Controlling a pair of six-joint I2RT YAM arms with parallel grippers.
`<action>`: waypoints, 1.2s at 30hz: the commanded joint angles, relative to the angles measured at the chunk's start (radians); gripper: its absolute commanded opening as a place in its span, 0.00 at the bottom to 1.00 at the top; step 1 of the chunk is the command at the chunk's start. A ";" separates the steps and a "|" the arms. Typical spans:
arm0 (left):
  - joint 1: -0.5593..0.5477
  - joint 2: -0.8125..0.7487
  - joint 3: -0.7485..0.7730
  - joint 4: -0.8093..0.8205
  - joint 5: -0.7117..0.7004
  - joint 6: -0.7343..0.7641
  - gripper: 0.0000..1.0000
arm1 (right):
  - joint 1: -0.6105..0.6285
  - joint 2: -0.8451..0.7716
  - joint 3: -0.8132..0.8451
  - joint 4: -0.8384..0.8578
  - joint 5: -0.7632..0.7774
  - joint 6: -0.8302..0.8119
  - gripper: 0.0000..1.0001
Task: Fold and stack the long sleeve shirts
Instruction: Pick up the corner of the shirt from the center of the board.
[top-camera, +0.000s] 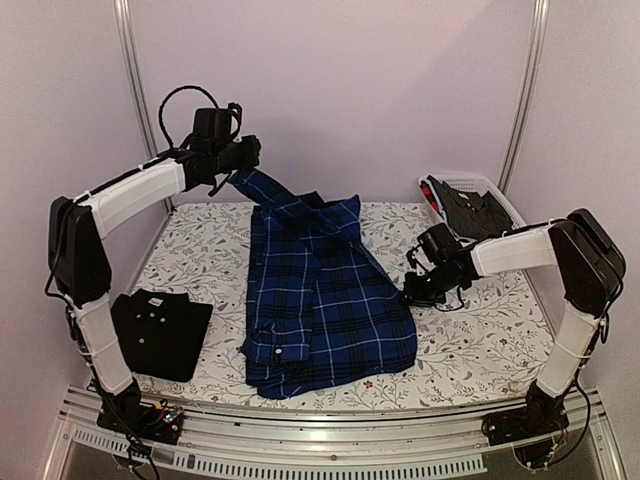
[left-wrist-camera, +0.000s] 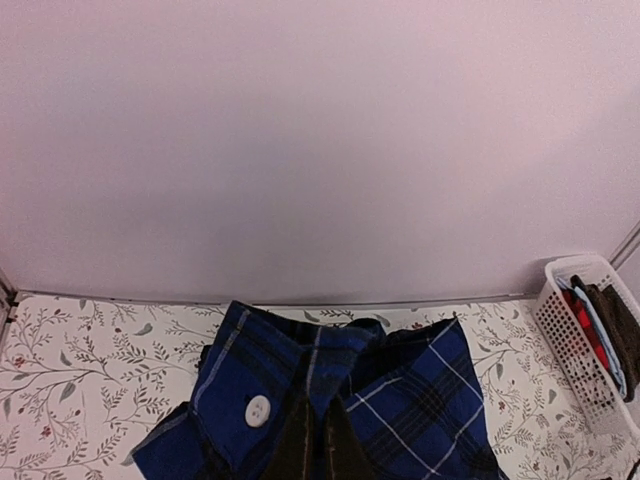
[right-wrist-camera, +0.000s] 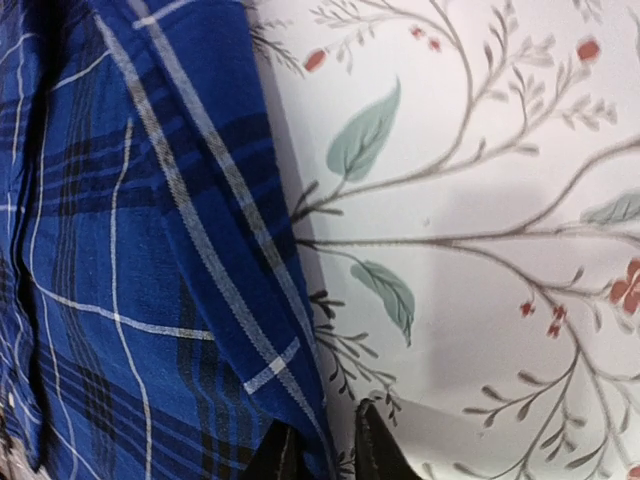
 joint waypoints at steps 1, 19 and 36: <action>0.017 0.061 0.049 0.024 0.013 0.006 0.00 | -0.003 -0.023 0.028 -0.059 -0.010 -0.054 0.28; 0.021 0.091 0.086 0.037 0.047 0.005 0.00 | 0.144 -0.384 -0.326 -0.130 0.021 0.137 0.42; 0.024 0.098 0.130 0.040 0.047 0.013 0.00 | 0.195 -0.336 -0.271 -0.134 0.030 0.170 0.10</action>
